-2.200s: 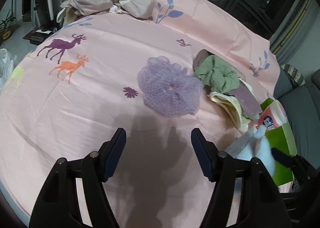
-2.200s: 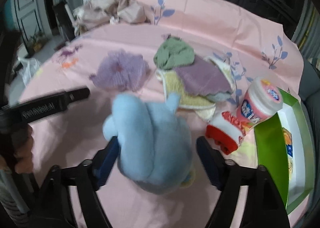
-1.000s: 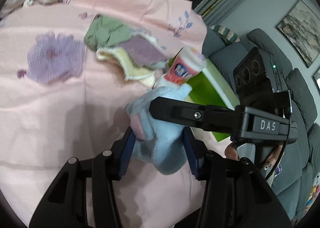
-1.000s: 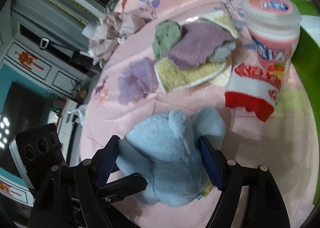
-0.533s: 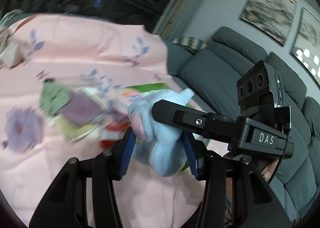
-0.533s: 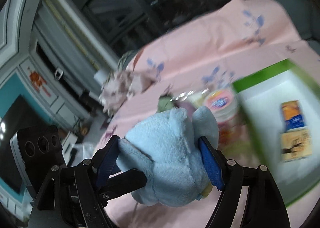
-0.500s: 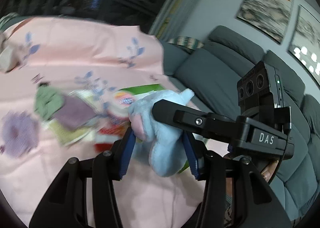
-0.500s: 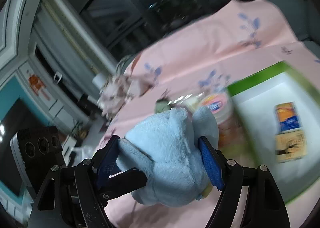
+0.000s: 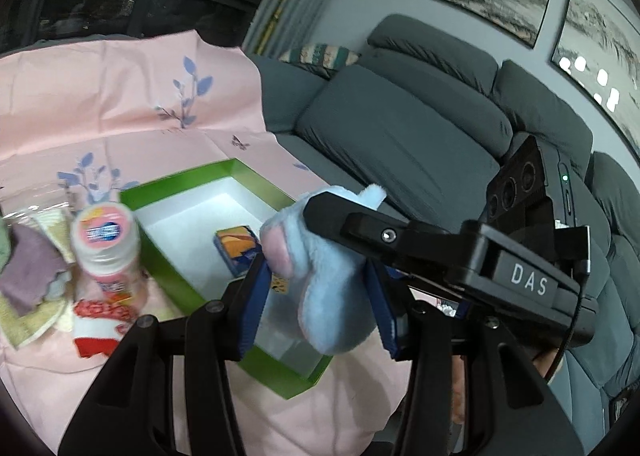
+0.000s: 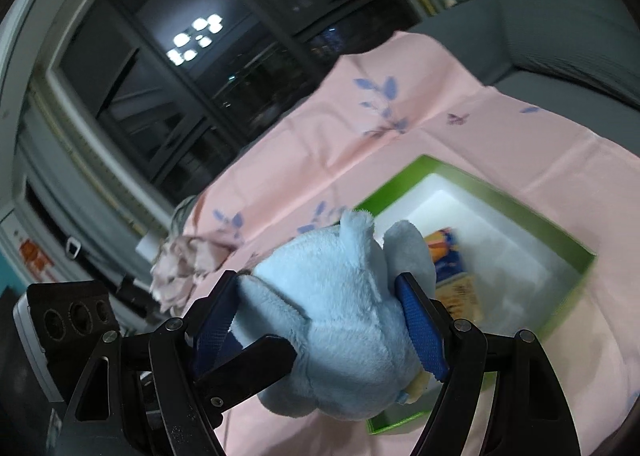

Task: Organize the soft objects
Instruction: 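Lift and carry the plush toy with the right gripper over the box, then open the right gripper to drop the plush toy into the box, then move the right gripper back toward the purple mesh bath puff, then close the right gripper on the purple mesh bath puff and lift, then carry the bath puff with the right gripper over the green box, then open the right gripper to drop the bath puff into the box, then move the right gripper back toward the red-white knit sock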

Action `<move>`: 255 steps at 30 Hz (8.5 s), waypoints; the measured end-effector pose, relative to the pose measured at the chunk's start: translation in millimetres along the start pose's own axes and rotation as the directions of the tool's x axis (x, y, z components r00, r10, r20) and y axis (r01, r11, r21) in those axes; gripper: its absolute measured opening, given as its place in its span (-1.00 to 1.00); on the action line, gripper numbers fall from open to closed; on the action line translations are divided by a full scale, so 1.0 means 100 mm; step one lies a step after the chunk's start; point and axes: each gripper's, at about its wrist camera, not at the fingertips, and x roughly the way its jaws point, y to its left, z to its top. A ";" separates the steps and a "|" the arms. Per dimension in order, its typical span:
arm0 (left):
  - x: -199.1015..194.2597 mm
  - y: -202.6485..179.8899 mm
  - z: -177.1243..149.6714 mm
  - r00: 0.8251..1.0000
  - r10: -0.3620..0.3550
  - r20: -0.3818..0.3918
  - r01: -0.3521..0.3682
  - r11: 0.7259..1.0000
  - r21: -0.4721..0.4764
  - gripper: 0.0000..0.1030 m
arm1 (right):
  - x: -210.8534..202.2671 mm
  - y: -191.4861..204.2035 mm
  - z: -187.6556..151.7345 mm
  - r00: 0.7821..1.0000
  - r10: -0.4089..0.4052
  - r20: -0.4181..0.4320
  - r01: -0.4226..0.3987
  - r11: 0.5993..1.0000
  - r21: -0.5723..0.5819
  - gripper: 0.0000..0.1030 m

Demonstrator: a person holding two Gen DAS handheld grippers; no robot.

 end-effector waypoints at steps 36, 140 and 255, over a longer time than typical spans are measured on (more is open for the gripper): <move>0.52 0.31 -0.03 0.978 0.184 -0.103 -0.192 0.979 -0.074 0.11 | 0.30 -0.49 0.02 0.961 -0.274 -0.049 0.277 0.955 0.106 0.55; -1.76 2.14 -1.20 0.741 0.632 -0.227 -0.658 0.617 -0.431 0.49 | 1.81 1.33 -1.37 0.795 -0.217 -0.566 0.010 0.939 -0.345 0.11; -0.54 0.66 -0.15 0.926 0.377 -0.022 -0.377 0.921 -0.097 0.96 | 0.23 0.09 0.13 0.966 -0.237 0.102 0.236 0.971 0.019 0.72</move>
